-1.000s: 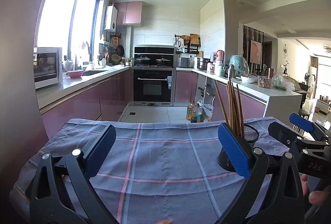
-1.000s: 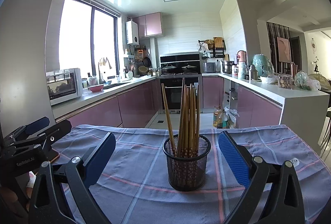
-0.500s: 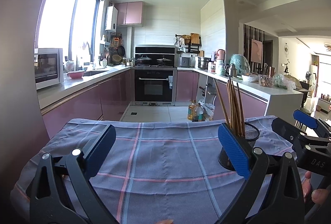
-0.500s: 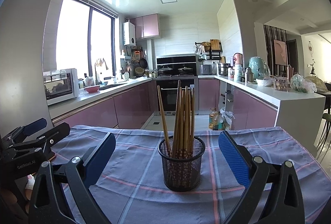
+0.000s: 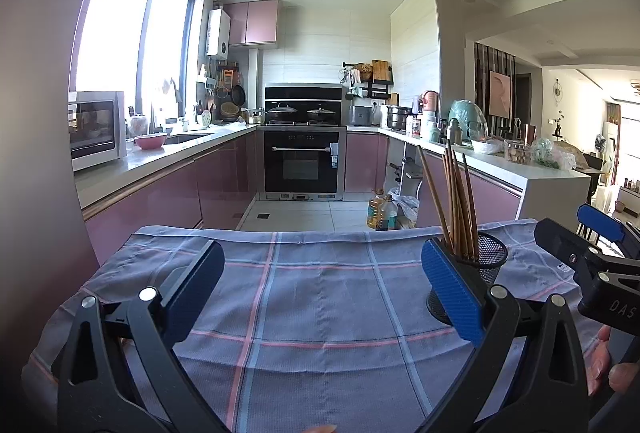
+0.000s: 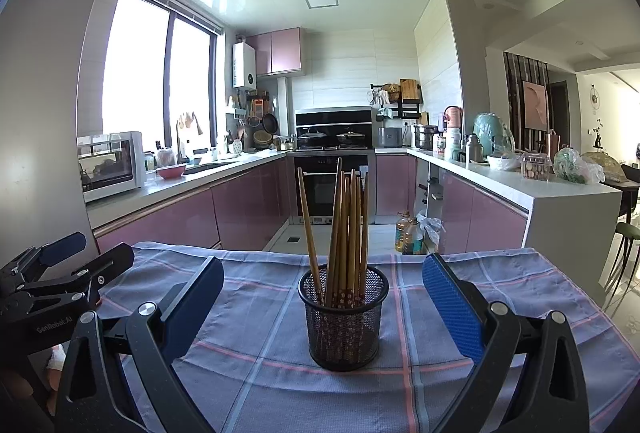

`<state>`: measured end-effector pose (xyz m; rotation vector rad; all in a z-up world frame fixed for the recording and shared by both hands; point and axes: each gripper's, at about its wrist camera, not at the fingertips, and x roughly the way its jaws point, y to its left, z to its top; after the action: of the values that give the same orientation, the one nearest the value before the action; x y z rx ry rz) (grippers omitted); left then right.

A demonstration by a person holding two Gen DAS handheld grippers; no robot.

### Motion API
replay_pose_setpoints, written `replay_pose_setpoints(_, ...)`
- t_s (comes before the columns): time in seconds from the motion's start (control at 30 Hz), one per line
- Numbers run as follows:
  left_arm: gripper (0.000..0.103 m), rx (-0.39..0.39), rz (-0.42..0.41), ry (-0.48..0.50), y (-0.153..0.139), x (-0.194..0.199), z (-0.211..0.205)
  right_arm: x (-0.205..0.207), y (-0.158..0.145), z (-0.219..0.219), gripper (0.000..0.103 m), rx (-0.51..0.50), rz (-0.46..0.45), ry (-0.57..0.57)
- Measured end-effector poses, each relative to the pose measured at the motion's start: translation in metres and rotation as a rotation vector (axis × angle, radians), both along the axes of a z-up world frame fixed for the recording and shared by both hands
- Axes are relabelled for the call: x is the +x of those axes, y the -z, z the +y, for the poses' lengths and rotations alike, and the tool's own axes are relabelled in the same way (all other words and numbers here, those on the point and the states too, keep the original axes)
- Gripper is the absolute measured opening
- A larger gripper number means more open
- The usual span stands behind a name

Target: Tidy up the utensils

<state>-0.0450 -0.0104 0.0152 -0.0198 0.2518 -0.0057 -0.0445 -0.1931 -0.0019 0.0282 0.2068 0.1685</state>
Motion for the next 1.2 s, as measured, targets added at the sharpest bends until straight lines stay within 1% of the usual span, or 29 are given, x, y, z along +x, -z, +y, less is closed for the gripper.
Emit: replay_pose_setpoints(1.2, 0.097, 0.000, 0.003, -0.001, 0.0005, 0.0003, -0.0006, -0.0012, -0.0012, 0.0002, 0.096, -0.001, 0.006, 0.006)
